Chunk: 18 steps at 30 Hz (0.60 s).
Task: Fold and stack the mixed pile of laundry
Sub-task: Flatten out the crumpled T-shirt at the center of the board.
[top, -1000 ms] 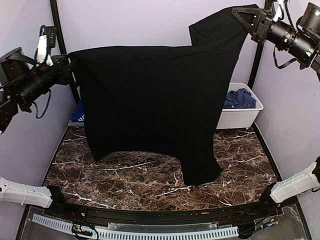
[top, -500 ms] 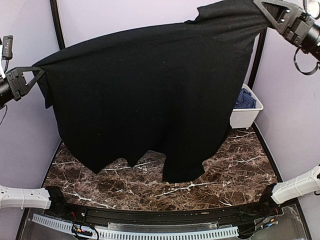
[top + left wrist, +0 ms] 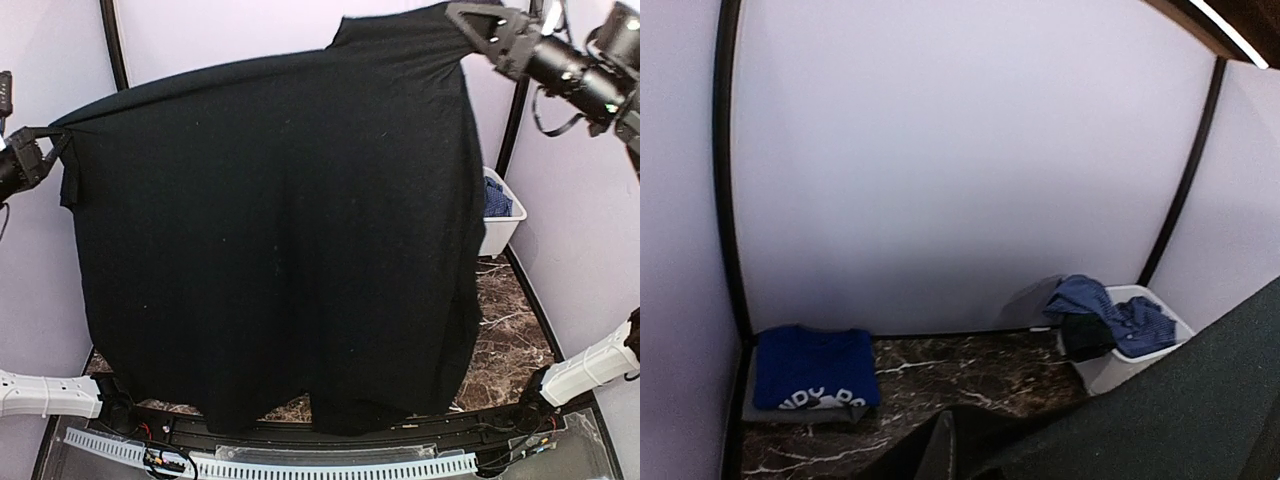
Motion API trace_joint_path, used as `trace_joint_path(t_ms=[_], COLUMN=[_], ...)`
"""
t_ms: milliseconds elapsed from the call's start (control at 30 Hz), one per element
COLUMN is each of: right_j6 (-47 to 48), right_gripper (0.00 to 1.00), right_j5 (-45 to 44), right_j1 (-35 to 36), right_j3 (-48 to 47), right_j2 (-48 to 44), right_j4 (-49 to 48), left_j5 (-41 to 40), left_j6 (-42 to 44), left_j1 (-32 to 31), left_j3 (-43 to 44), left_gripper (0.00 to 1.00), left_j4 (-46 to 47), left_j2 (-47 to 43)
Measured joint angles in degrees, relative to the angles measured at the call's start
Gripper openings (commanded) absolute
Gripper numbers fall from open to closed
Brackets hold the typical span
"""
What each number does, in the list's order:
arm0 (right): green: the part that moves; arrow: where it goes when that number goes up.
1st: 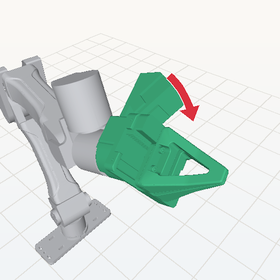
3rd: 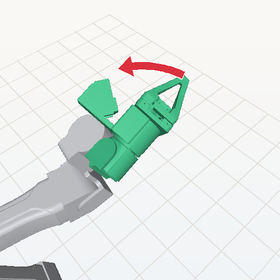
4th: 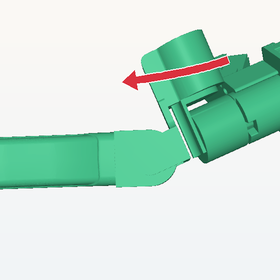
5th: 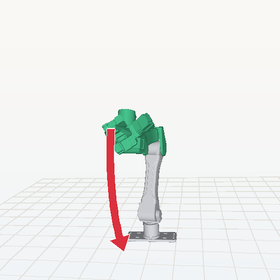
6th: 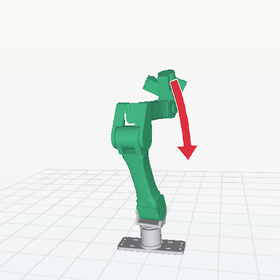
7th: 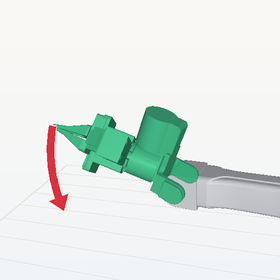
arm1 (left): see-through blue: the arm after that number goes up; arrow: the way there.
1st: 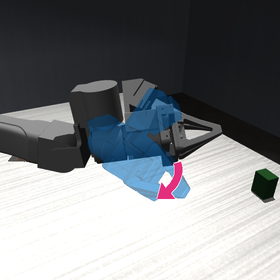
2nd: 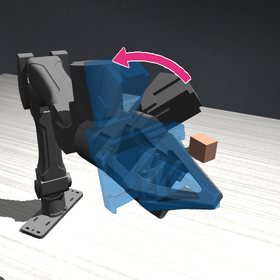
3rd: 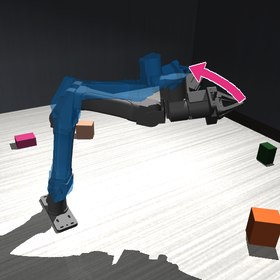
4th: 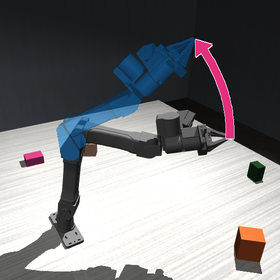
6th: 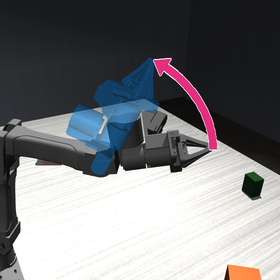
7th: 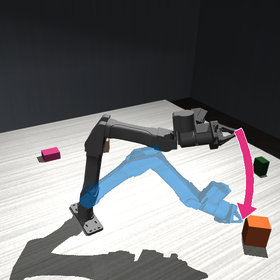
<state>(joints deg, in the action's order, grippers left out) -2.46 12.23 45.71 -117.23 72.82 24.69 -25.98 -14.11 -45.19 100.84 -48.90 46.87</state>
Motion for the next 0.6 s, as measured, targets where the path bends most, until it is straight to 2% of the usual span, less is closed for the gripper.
trace_joint_path(t_ms=[133,200,267,333,400,500,600], right_j6=[4.3,5.5,6.4,6.9,7.2,7.9,8.8], right_gripper=[0.0,0.0,0.0,0.0,0.0,0.0,0.0], right_j5=[-6.7,-8.4,-9.6,-10.4,-10.4,-10.5,-11.1], right_j1=[-0.8,-1.8,-3.0,-4.1,-5.1,-6.1,-6.8], right_j3=[7.9,11.4,13.3,14.0,13.9,10.5,3.7], right_j2=[6.0,10.2,15.9,21.7,27.3,35.4,44.2], right_j4=[-4.5,-6.8,-8.4,-9.9,-11.4,-12.2,-13.7], left_j5=[-12.1,-14.7,-12.4,-6.9,-0.8,6.0,10.3], left_j6=[0.4,0.9,1.0,0.7,0.5,0.3,0.4], left_j1=[0.7,4.0,13.1,24.8,33.4,40.1,43.1], left_j3=[-8.2,-13.8,-18.8,-24.1,-28.6,-30.1,-29.5], left_gripper=[0.0,0.0,0.0,0.0,0.0,0.0,0.0], left_j4=[1.1,2.4,4.5,7.7,11.4,15.3,20.5], left_j2=[1.7,3.5,6.2,9.5,14.1,22.2,30.2])
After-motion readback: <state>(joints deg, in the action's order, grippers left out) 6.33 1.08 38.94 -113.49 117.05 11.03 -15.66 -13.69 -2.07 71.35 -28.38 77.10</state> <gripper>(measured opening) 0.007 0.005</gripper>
